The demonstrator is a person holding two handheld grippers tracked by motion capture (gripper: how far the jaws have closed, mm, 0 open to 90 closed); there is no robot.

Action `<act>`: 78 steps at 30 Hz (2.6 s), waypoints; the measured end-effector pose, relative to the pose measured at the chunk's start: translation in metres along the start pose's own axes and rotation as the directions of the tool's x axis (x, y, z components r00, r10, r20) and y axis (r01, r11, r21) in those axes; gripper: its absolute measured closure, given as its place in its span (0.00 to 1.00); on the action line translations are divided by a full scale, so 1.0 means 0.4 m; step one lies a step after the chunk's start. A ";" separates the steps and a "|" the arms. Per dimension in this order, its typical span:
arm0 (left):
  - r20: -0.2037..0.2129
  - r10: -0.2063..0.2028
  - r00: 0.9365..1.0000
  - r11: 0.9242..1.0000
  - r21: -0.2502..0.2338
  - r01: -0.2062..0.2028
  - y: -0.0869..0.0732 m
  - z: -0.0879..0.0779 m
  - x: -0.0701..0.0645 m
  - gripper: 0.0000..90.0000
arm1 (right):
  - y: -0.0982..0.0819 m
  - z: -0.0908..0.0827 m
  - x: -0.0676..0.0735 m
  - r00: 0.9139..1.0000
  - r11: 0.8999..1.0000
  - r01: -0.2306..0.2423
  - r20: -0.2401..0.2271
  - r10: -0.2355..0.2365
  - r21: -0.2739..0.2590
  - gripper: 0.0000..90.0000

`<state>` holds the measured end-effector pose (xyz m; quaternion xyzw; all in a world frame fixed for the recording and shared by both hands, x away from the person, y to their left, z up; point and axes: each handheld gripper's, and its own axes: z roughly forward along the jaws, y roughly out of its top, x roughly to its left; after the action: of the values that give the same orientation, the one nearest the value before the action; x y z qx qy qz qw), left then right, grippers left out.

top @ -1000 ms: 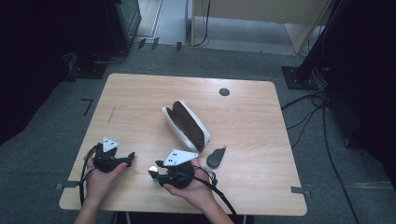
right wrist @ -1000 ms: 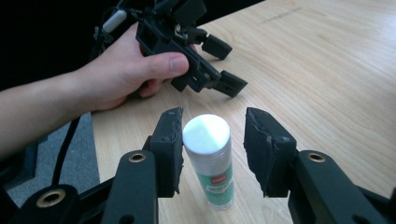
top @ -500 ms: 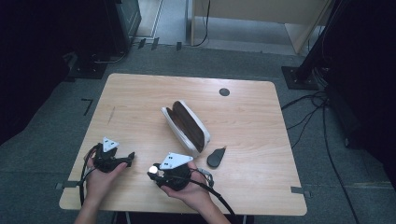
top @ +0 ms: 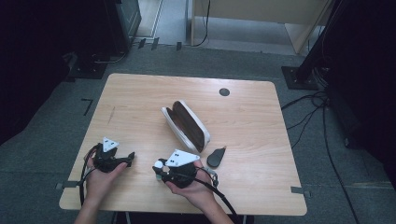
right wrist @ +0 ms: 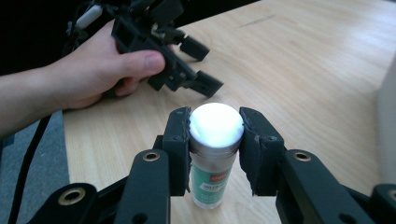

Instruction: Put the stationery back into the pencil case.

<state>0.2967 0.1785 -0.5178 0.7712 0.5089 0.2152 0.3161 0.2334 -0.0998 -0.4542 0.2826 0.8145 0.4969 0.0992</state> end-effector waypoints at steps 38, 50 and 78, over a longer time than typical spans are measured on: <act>0.000 -0.001 1.000 1.000 0.000 0.001 0.000 0.000 0.000 0.15 | 0.067 -0.146 -0.106 0.989 0.992 -0.039 0.134 0.054 -0.116 0.73; 0.000 0.001 1.000 1.000 0.000 -0.001 0.000 0.000 0.000 0.15 | 0.088 -0.190 -0.137 0.982 0.988 -0.035 0.180 0.062 -0.150 0.73; 0.000 0.001 1.000 1.000 0.001 -0.001 0.000 0.000 0.000 0.15 | 0.108 -0.233 -0.197 0.950 0.983 -0.012 0.303 0.067 -0.182 0.73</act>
<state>0.2967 0.1784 -0.5177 0.7717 0.5086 0.2150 0.3156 0.2725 -0.1991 -0.3809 0.3630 0.7357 0.5191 0.2398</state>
